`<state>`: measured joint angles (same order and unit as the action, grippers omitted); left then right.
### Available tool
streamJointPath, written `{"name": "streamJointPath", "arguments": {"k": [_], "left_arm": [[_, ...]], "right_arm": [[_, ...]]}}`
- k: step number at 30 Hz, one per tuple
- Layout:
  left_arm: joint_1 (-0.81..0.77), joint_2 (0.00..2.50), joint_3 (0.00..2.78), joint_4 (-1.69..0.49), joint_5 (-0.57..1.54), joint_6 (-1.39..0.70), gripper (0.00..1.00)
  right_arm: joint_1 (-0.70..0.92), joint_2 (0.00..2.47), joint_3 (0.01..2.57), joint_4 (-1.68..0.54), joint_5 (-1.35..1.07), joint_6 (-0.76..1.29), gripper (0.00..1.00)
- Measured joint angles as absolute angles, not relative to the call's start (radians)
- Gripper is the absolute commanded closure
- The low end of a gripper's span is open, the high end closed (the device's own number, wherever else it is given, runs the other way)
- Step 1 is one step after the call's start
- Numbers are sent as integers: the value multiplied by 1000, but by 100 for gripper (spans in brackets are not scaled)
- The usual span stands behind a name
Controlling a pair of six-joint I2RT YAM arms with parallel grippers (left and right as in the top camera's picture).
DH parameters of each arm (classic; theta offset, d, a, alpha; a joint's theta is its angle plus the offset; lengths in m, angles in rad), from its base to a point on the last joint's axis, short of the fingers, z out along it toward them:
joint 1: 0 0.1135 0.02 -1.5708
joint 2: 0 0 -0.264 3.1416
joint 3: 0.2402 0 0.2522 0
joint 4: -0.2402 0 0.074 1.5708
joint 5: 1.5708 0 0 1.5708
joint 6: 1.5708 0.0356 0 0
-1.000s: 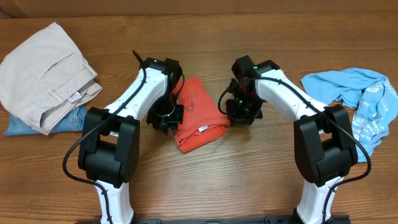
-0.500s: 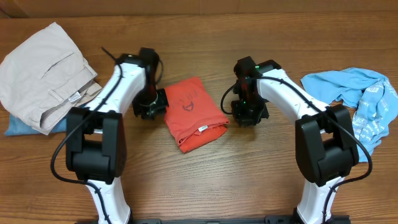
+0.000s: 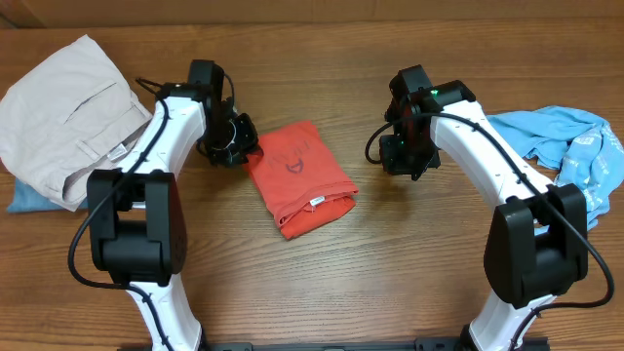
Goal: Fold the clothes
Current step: 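Release the red bundle and move both grippers to its sides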
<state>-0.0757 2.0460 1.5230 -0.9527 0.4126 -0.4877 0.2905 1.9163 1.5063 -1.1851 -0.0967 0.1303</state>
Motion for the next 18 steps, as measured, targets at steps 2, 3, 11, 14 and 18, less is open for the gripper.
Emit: {"name": "streamJointPath", "arguments": {"k": [2,3,11,14,18], "left_arm": [[-64,2046,1523,-970,450,-488,69],[-57,2046,1523,-977,471,-488,69],[18,1952,1526,-1005,520,-515,67],[36,1891,1535,-955,521,-516,67],[27,1870,1549,-898,528,-493,67]], "right_arm": [[290,1916,1506,-1186,-97,131,82],[290,1916,1507,-1185,-96,130,82],[290,1916,1506,-1167,-96,130,81],[290,1916,1506,-1159,-96,130,83],[290,1916,1506,-1120,-141,75,83]]}}
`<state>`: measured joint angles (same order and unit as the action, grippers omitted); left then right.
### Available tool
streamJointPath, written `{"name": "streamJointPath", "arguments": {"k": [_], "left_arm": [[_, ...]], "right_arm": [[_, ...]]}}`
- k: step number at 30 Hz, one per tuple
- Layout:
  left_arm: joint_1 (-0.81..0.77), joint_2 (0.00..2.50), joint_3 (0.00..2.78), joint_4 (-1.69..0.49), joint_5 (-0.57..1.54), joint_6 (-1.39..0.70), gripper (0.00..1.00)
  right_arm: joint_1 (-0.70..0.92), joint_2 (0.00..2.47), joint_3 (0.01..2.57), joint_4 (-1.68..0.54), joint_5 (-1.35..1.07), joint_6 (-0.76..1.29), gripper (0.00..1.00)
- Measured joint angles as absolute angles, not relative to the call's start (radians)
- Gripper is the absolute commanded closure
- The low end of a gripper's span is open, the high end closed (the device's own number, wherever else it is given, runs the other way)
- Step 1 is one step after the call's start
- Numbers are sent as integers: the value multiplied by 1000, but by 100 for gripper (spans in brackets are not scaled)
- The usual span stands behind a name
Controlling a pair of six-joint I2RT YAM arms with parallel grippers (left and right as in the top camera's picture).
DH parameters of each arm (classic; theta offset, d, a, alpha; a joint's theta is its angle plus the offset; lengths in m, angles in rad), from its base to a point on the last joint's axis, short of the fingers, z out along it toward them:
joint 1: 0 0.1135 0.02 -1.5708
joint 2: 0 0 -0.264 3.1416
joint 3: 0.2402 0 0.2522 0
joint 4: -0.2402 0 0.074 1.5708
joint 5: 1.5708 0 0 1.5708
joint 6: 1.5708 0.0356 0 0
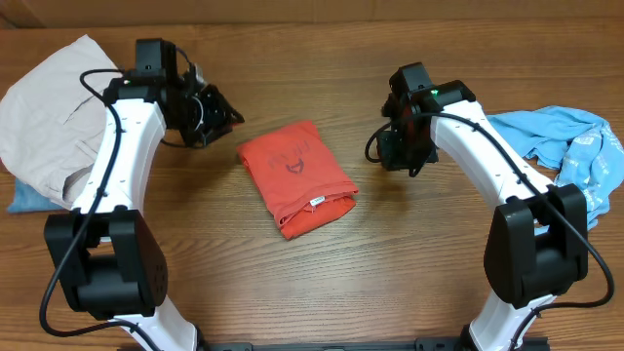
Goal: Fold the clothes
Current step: 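Release the red bundle and move both grippers to its sides, then grasp the folded red shirt's sides with both grippers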
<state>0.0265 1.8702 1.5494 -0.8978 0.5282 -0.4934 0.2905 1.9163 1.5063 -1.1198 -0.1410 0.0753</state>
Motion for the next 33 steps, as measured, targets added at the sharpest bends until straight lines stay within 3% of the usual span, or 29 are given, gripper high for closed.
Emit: {"name": "streamJointPath", "arguments": {"k": [7,17,24,33], "left_arm": [[1,1939,1549,-886,527,-471,67],[-33,2113,1549,-897,519,-450,67],[-33,2125,1548,-1015,389,-441,66],[-33,2128,1541,-970,298,-434,62]], "right_arm": [[296,1916,1506,-919,-476,-71,83],[318,2074,1510,-752,-884,-54,82],[366,2233,1510,-817,-948,-49,78],[367,2264,1520,-891,-910,-49,78]]}}
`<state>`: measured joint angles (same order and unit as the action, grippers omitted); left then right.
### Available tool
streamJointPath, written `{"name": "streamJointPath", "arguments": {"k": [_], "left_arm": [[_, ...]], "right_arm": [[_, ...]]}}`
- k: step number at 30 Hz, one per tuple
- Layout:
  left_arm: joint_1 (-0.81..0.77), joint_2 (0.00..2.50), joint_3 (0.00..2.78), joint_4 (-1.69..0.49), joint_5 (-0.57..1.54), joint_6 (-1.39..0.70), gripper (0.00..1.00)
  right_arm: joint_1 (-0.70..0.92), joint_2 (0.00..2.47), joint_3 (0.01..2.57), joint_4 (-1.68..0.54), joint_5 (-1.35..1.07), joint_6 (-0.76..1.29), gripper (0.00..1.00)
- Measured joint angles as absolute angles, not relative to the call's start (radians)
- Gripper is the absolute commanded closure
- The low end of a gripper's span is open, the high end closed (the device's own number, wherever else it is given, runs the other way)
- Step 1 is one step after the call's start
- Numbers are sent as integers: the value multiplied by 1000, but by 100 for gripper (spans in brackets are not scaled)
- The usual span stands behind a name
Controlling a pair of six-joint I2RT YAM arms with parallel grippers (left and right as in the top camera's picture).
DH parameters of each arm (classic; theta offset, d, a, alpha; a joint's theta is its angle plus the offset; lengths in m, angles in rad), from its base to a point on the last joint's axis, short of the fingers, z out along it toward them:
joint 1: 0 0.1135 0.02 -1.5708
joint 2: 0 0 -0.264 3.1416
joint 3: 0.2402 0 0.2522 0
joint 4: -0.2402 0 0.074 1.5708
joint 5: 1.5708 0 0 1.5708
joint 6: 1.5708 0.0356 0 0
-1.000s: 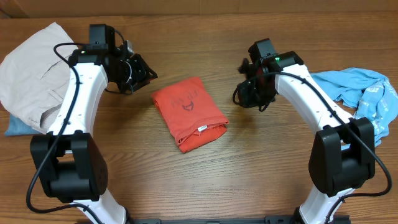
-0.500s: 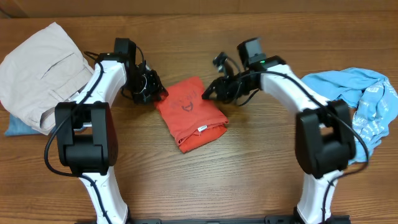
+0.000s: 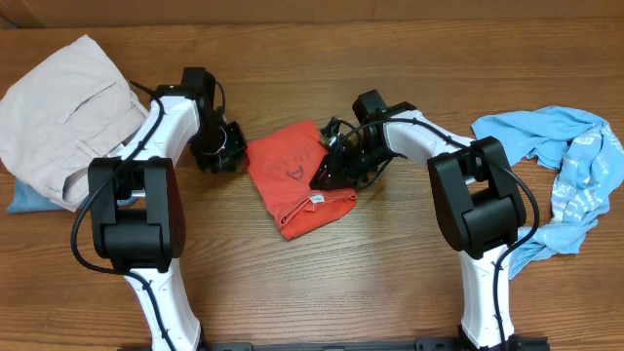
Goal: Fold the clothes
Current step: 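Grasp the folded red shirt's sides with both grippers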
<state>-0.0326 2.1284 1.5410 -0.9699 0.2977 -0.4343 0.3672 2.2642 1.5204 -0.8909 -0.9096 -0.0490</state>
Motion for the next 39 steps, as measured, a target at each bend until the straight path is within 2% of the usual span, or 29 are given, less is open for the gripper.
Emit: {"name": "streamJointPath", "arguments": {"k": [3,5,7,8,11,19,25,32,35,39], "left_arm": [[-33,2128,1540,-963,293,-433,52],[-33,2128,1539,-956,293,-426,27],[-32,2128,1539,-955,300,-413,11],[-32,2128,1539,-957,310,-414,6],[-31,2128,1539,-981,337,-401,4],[-31,2128,1538,-1019,459,-365,7],[-31,2128,1538,-1017,482,-343,9],[-33,2125,1491,-926,490,-337,18],[-38,2107,1446,-863,523,-338,31],[-48,2101,1406,-814,562,-336,53]], "right_arm": [[367,2264,1524,-912,-898,-48,78],[367,2264,1525,-920,-892,-48,78],[368,2264,1525,-909,-889,-26,78],[370,2264,1525,-897,-889,-2,78],[379,2264,1525,-835,-883,81,78],[434,2264,1525,-693,-863,248,77],[441,2264,1525,-690,-858,275,77],[441,2264,1525,-691,-858,284,77],[441,2264,1525,-693,-857,284,77],[441,2264,1525,-696,-857,285,77]]}}
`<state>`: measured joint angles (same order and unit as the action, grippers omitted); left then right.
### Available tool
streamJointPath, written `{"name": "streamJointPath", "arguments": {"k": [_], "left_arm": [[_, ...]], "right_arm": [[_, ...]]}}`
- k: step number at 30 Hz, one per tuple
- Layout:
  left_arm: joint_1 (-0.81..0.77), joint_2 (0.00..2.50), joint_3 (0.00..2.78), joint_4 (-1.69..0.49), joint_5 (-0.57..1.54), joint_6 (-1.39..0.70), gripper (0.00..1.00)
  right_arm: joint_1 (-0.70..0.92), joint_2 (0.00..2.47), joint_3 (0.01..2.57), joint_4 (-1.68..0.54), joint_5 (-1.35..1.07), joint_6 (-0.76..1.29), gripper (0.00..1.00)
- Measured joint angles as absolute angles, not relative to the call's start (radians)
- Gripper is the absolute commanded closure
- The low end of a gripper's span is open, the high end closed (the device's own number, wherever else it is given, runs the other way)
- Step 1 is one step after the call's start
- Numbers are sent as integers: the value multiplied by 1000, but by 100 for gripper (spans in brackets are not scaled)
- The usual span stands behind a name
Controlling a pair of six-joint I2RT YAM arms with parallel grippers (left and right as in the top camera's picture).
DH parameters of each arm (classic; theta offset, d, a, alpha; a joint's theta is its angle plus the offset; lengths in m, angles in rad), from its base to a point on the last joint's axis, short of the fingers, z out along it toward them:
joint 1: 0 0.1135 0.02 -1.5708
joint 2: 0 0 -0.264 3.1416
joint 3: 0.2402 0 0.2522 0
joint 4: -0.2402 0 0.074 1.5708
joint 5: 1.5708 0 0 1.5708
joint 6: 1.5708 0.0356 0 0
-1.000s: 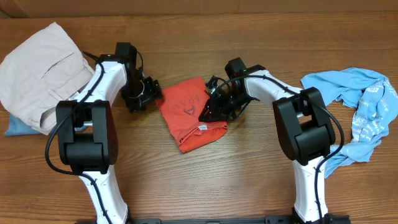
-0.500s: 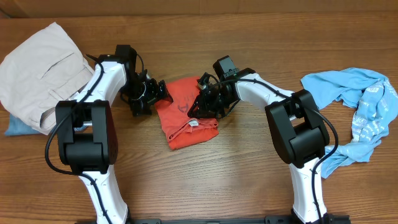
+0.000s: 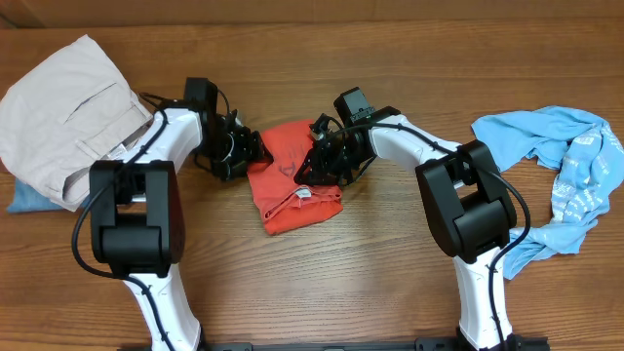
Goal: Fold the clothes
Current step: 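Grasp the folded red shirt's sides with both grippers, then carry the red shirt with the left gripper onto the beige pants stack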
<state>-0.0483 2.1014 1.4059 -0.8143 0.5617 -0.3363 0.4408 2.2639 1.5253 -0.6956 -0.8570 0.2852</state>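
A red shirt [image 3: 292,195], folded into a small packet, lies at the table's middle with a white tag showing on top. My left gripper [image 3: 249,154] is at the shirt's upper left edge, touching or nearly touching the cloth. My right gripper [image 3: 310,168] reaches in from the right and sits low on the shirt's upper right part. The dark fingers blend together against the cloth, so neither gripper's opening can be read.
Beige trousers [image 3: 68,107] lie folded at the far left, over a bit of blue cloth [image 3: 19,200]. A light blue shirt [image 3: 565,156] lies crumpled at the right edge. Bare wooden table [image 3: 322,283] stretches in front of the red shirt.
My right gripper has moved further left onto the red shirt, whose right side now sits further left, making the packet narrower. My left gripper has moved right, up against the shirt's left edge.
At first my left gripper was at the shirt's upper left corner, the right one hanging apart on the right. Then the left had drawn back toward the trousers. Later both were beside the shirt, and now both are on its edges, the packet narrower.
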Motion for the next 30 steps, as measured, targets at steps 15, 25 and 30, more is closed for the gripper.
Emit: {"name": "streamJointPath", "arguments": {"k": [15,25,30], "left_arm": [[-15,2106,1448,-923,483,-305,96],[90,2087,1764,-1040,104,-184,96],[86,2083,1885,-1074,-41,-145,96]], "right_arm": [[419,2246,1530,-743,-857,276,70],[200,1974,1530,-851,-802,226,69],[140,1888,1531,-957,-775,177,68]]}}
